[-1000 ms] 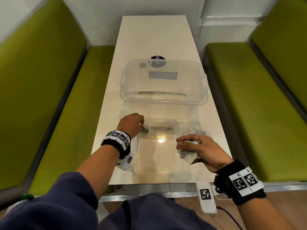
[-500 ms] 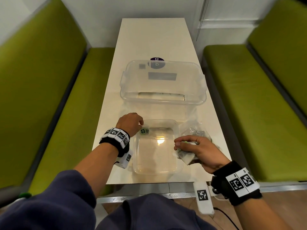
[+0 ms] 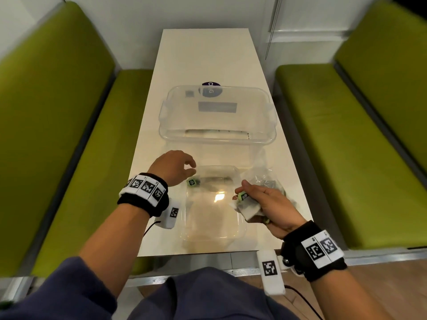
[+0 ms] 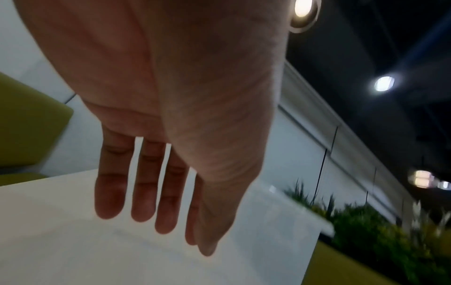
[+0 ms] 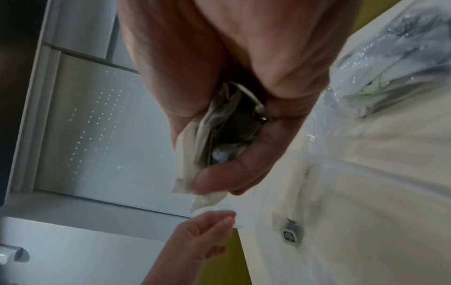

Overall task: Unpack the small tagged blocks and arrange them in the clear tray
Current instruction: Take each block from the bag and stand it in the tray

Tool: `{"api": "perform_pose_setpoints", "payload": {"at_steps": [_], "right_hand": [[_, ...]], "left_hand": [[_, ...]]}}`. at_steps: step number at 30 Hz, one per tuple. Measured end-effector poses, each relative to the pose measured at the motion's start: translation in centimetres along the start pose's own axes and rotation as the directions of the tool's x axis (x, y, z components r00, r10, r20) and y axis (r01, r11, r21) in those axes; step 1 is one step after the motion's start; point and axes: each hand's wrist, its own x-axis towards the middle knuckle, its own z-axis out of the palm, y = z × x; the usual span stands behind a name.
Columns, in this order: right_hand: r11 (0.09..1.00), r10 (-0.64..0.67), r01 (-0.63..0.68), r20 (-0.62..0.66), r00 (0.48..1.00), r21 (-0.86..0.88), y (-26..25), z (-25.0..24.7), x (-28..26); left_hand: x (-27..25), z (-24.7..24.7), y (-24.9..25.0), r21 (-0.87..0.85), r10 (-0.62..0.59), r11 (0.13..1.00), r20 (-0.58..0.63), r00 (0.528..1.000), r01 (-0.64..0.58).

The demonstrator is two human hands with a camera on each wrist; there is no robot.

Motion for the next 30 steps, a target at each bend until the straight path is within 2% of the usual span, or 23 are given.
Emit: {"api": "perform_pose_setpoints", "payload": {"at_steps": [4,6,8,11,14,17,21,25,30], "right_hand": [[0.997,0.018,-0.017,-0.008,1.000,0.074,0.0,0.8,0.3],[0.994,0.019,-0.018,-0.006,1.000,0.106,0.0,1.2,0.3],[0.991,0.011,-0.011,-0.001,1.000,0.133,0.0,1.5,0.5],[0.988,-0.003,0.004,-0.004,1.000,0.155,0.0,1.7,0.4],[0.987,-0.025,0.025,0.002,1.000,0.158,-0.1,1.9,0.1],[0.976,-0.023,0.021,0.007,1.000,0.218,-0.3,1.9,-0.3],[0.950,0.001,-0.014,0.040,0.999,0.313,-0.2,1.4,-0.5],[0.930,0.026,-0.047,0.062,0.998,0.364,-0.3,0.8,-1.0],[0.905,0.019,-0.075,0.138,0.990,0.418,-0.4,0.0,-1.6]], "left_hand": [[-3.1,-2.7,3.4,-0.258,0.107,0.959,-0.042,0.993,-0.114],[-4.8,-3.7,5.3,-0.374,0.171,0.913,-0.016,0.985,-0.165],[-6.2,-4.2,6.9,-0.419,0.232,0.886,0.031,0.972,-0.198],[-7.8,-3.5,8.7,-0.362,0.325,0.893,0.104,0.940,-0.269],[-8.5,-1.9,9.8,-0.209,0.391,0.907,0.096,0.915,-0.366],[-8.5,-0.8,10.0,-0.190,0.388,0.906,0.022,0.921,-0.378],[-8.6,-0.4,10.0,-0.358,0.339,0.873,-0.038,0.940,-0.330],[-8.9,-0.4,10.2,-0.495,0.240,0.834,-0.070,0.968,-0.243],[-8.9,0.2,10.2,-0.648,0.214,0.738,-0.042,0.976,-0.190]]}}
